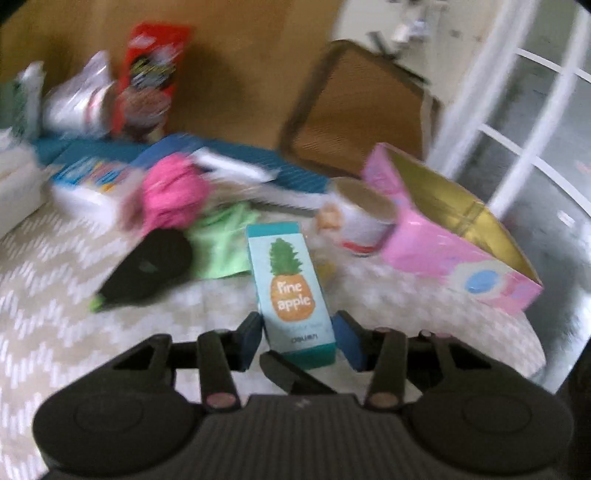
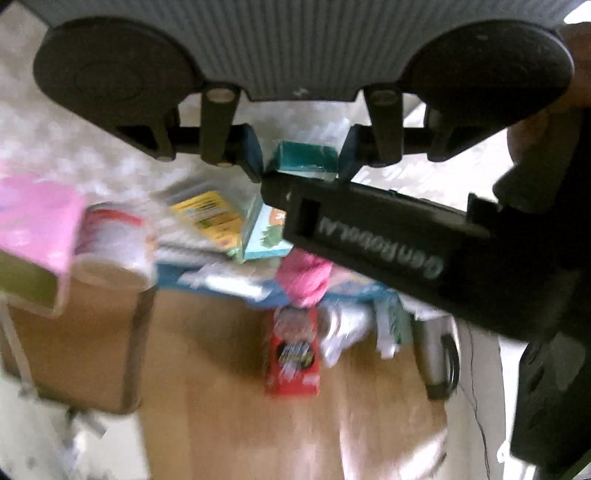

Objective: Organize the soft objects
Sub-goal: 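Carry the box into the pink tin and open the left gripper, then grasp the yellow card with the left gripper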

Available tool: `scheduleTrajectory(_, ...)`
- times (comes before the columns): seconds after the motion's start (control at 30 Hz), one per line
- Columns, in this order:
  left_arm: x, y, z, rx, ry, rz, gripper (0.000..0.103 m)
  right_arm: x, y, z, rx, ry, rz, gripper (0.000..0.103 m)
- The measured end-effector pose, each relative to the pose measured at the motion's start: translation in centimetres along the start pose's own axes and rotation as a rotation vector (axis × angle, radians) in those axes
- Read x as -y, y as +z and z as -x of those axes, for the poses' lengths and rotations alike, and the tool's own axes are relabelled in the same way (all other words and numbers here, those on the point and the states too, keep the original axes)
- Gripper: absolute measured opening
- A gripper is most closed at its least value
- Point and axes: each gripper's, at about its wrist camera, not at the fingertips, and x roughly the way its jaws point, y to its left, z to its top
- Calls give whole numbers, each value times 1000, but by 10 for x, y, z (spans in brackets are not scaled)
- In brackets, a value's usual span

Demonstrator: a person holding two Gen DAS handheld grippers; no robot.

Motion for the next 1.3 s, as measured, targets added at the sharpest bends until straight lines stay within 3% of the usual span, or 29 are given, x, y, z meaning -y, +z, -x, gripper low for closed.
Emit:
scheduleTrajectory(0.2, 87, 31, -24, 65, -91, -201, 44, 57, 7, 35, 156, -188, -56, 47)
scheduleTrajectory(0.43, 169, 70, -99, 22, -256, -244, 44, 159, 20, 47, 199, -383, -179, 47)
scheduleTrajectory(0.57, 196, 78, -138, 20, -239, -260, 43, 198, 19, 42, 180, -450, -220, 49)
scheduleTrajectory(0.67, 203, 79, -145, 16, -220, -246, 43, 205, 18, 45, 205, -484, -231, 52)
scheduleTrajectory(0.83, 187, 64, -96, 102, -207, -298, 45, 184, 4, 69, 243, -429, -230, 53)
scheduleTrajectory(0.97, 137, 42, -45, 176, -177, -280, 49, 148, -5, 75, 225, -292, -208, 53)
scheduleTrajectory(1.13, 54, 11, -7, 156, -39, -164, 49, 103, 6, 32, 22, -15, -67, 55)
scheduleTrajectory(1.2, 22, 1, 4, 129, 15, -90, 49, 92, 13, 8, -38, 34, -10, 65)
scheduleTrajectory(1.27, -6, -2, 10, 105, 36, 5, 49, 86, 19, -22, -105, 50, 28, 81)
scheduleTrajectory(1.3, -17, -2, 12, 85, 42, 54, 49, 83, 20, -35, -134, 44, 39, 82)
